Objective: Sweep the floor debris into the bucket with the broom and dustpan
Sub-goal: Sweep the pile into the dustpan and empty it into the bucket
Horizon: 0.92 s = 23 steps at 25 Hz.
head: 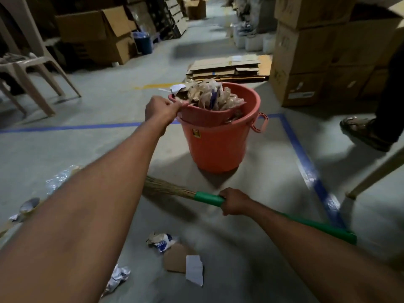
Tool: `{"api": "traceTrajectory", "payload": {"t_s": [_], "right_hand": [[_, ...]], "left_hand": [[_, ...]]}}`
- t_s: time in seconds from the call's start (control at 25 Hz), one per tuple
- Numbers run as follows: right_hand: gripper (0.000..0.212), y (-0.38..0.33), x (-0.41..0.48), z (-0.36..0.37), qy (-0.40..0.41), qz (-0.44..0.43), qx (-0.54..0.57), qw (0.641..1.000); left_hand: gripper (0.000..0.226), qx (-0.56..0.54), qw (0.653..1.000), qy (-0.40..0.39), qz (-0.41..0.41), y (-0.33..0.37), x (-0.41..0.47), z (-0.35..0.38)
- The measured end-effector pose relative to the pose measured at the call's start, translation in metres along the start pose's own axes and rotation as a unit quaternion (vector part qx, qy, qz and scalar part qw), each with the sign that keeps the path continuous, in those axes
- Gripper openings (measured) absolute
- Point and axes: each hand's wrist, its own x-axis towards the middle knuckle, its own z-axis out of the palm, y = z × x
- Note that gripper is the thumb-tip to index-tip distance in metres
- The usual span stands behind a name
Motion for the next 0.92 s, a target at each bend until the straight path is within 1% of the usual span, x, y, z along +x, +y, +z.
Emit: {"api": "traceTrajectory", "payload": {"t_s": [0.04, 0.16, 0.32, 0.48, 0.64, 0.72, 0.84, 0.92], "right_hand": [[0.041, 0.003, 0.002, 0.001, 0.0, 0.002, 0.004, 1.0], [0.045, 0.008, 0.004, 0.004, -0.005, 0.001, 0.003, 1.0], [0.043, 0.009, 0.006, 0.009, 0.0, -0.01, 0.01, 1.0], [0.041, 0.006, 0.01, 0.009, -0.012, -0.002, 0.012, 1.0], [0.041, 0.0, 0.013, 0.011, -0.016, -0.001, 0.017, 1.0], [0.041, -0.003, 0.013, 0.01, -0.016, -0.003, 0.014, 1.0], [0.039, -0.005, 0.016, 0.009, -0.02, -0.003, 0.011, 1.0], [0.038, -0.005, 0.016, 0.009, -0.019, -0.005, 0.006, 1.0]], "left_hand": [[0.06, 0.034, 0.999, 0.008, -0.002, 0.014, 0.01, 0.005], [0.062, 0.148, 0.989, 0.015, -0.009, 0.048, 0.026, 0.014], [0.051, 0.275, 0.96, 0.011, 0.048, 0.086, 0.03, 0.024], [0.041, 0.389, 0.912, 0.038, 0.12, 0.112, 0.028, 0.037], [0.024, 0.471, 0.855, 0.062, 0.206, 0.11, 0.021, 0.056], [0.024, 0.503, 0.822, 0.073, 0.256, 0.105, 0.015, 0.062], [0.031, 0.529, 0.777, 0.086, 0.329, 0.102, 0.004, 0.063], [0.033, 0.539, 0.753, 0.075, 0.371, 0.102, -0.001, 0.058]]}}
